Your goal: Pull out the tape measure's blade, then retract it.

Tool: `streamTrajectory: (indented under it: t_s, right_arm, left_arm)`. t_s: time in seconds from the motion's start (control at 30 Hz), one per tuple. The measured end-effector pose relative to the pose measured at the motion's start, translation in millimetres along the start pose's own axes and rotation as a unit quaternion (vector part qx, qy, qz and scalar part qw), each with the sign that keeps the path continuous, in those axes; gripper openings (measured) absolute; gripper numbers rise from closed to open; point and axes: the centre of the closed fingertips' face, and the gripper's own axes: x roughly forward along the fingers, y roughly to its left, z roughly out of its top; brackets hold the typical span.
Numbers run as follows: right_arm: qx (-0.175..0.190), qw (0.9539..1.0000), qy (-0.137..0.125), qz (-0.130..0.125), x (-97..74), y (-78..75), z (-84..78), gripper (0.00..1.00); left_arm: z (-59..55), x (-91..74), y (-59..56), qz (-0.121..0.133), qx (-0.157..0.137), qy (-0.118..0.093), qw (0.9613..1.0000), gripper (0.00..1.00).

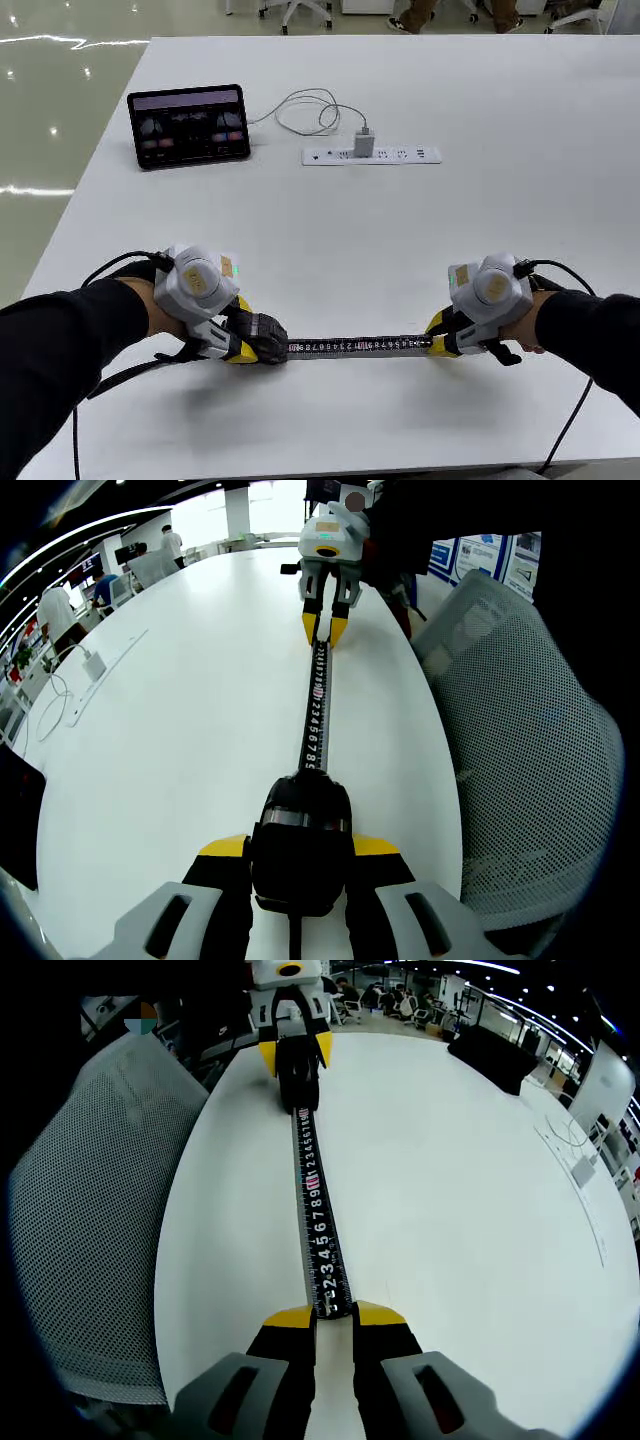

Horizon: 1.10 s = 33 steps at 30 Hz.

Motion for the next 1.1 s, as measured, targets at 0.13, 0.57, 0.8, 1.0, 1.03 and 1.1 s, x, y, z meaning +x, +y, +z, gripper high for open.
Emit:
streamTrajectory:
  t_s: [0.13, 0.57, 0.8, 1.0, 1.03, 1.1]
  right_arm:
    - [0.005, 1.0, 0.0, 0.001, -0.4, -0.4, -1.7, 0.08]
    - [0.008, 1.0, 0.002, -0.002, -5.1, -2.9, -9.6, 0.08]
    - [0.009, 1.0, 0.003, -0.003, -6.9, -3.9, -12.6, 0.08]
    - [0.01, 0.9999, 0.003, -0.003, -8.1, -3.9, -15.0, 0.08]
    - [0.011, 0.9999, 0.003, -0.003, -8.3, -3.9, -15.3, 0.08]
    - [0.012, 0.9999, 0.003, -0.003, -9.0, -4.0, -16.3, 0.08]
  left_arm:
    - [0.2, 0.1, 0.0, 0.0, 0.0, 0.0, 1.0, 0.32]
    - [0.2, 0.2, 0.0, 0.001, -0.001, 0.001, 1.0, 0.32]
    - [0.3, 0.4, 0.0, 0.001, -0.001, 0.001, 1.0, 0.32]
    - [-0.2, 0.4, 0.0, 0.0, 0.0, 0.002, 1.0, 0.32]
    - [-0.1, 0.4, 0.0, 0.0, 0.001, 0.002, 1.0, 0.32]
    - [-0.1, 0.4, 0.0, 0.001, 0.0, 0.002, 1.0, 0.32]
